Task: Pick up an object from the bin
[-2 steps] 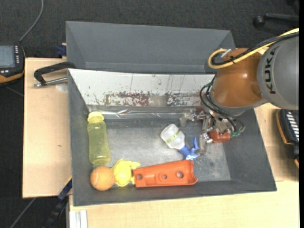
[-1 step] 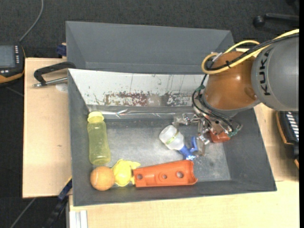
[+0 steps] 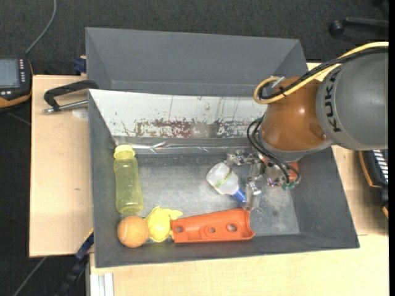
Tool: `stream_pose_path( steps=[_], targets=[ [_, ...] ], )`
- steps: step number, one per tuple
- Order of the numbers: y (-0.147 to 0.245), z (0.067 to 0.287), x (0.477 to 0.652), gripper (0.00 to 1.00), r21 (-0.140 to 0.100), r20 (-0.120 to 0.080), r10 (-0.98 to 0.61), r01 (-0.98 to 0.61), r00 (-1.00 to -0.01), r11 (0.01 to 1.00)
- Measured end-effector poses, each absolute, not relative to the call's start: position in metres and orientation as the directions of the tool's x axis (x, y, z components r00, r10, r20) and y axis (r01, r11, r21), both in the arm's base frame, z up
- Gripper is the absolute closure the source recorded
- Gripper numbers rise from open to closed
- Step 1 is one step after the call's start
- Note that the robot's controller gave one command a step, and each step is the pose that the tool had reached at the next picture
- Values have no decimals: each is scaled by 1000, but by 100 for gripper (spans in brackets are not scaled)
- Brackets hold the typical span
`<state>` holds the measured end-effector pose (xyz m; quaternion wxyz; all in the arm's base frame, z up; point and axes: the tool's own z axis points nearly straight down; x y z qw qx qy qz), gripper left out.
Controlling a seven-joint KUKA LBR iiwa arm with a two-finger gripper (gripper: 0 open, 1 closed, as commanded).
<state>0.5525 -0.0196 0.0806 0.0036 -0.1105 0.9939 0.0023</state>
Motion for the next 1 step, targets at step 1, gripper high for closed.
stream_pose_path(
  steps=[1],
  targets=[
    [-6, 76, 563, 0, 3, -11, -185, -185, -983, 983]
  ],
)
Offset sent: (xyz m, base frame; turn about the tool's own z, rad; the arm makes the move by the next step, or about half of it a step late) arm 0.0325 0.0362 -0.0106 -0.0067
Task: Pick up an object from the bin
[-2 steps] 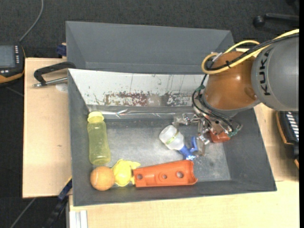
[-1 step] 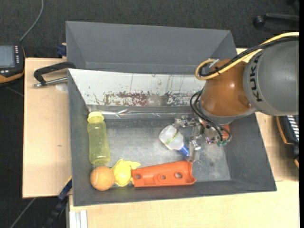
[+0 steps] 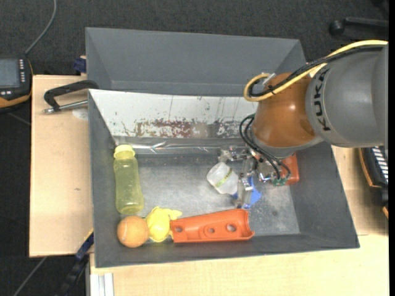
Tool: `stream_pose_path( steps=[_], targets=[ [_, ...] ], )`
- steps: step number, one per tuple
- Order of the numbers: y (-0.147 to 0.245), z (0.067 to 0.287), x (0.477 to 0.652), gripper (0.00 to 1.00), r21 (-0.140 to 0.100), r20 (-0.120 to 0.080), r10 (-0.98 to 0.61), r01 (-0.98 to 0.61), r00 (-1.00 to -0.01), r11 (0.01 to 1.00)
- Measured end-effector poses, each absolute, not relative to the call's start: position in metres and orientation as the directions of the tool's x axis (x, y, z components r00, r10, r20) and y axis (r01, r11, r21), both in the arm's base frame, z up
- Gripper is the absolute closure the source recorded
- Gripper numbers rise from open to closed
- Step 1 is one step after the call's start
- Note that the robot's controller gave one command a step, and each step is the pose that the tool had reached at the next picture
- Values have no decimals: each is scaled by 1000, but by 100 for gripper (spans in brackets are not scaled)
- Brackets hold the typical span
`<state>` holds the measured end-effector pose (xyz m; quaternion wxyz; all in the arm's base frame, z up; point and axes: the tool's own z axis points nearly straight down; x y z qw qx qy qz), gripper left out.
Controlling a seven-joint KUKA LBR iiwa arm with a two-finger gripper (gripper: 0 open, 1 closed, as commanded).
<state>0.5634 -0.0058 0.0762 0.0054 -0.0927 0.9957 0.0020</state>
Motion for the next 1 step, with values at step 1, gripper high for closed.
stream_pose_path(
  steps=[1],
  targets=[
    [18, 71, 586, 100, 5, -14, -227, -227, -974, 974]
  ],
)
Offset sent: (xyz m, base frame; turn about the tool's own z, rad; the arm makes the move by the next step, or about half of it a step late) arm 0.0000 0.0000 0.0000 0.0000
